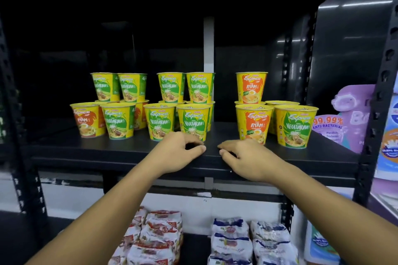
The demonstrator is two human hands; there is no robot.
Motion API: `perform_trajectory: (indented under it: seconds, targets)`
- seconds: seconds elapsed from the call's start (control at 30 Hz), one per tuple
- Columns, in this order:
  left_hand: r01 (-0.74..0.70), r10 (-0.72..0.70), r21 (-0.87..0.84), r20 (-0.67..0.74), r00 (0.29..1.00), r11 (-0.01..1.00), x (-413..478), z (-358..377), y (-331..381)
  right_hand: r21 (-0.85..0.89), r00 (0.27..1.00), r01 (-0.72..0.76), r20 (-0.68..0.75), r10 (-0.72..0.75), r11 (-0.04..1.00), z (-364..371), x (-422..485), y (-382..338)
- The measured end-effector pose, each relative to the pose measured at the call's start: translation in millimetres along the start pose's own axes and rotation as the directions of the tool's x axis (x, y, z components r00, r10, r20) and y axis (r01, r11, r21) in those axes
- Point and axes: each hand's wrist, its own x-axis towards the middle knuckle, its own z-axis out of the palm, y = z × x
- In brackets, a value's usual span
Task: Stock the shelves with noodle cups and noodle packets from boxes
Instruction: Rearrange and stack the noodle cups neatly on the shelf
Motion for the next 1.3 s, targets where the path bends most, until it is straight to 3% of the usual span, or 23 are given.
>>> perform_trajectory:
  seconds: [0.2,0.33,0.43,0.57,0.67,0.83,1.1,1.3]
  targets:
    - [-0.037,0.038,-0.136,0.007,0.999,0.990,31.3,12.0,19.5,0.022,0.993,-0.091,-0.079,0.093,0.996,-10.6,-22.1,0.8]
    - [0.052,-0.055,-0.303,-0.002,0.998,0.952,57.4,33.7,44.2,0.043,0.952,-0.258,-0.160,0.261,0.965,-26.2,-49.2,20.9]
    - [0.133,-0.107,-0.400,0.086,0.990,0.907,75.0,47.3,58.3,0.133,0.863,-0.394,-0.286,0.416,0.909,-33.9,-64.7,42.6]
    - [0.216,-0.155,-0.528,0.157,0.975,0.821,95.1,58.2,68.9,0.393,0.661,-0.469,-0.437,0.610,0.791,-45.9,-72.5,64.3]
    - [0.219,-0.153,-0.570,0.161,0.975,0.792,102.0,64.9,74.2,0.501,0.587,-0.483,-0.423,0.690,0.718,-57.5,-71.1,73.9]
    - [0.176,-0.141,-0.600,0.107,0.984,0.780,102.0,71.2,75.6,0.523,0.632,-0.563,-0.227,0.742,0.639,-55.3,-59.2,92.9]
    - [0.164,-0.096,-0.644,0.140,0.986,0.747,94.8,67.7,77.6,0.486,0.650,-0.576,-0.215,0.729,0.657,-54.9,-57.5,91.5]
    - [0.127,-0.071,-0.542,0.123,0.990,0.831,92.1,67.8,75.3,0.482,0.641,-0.537,-0.301,0.706,0.692,-54.7,-66.2,85.4]
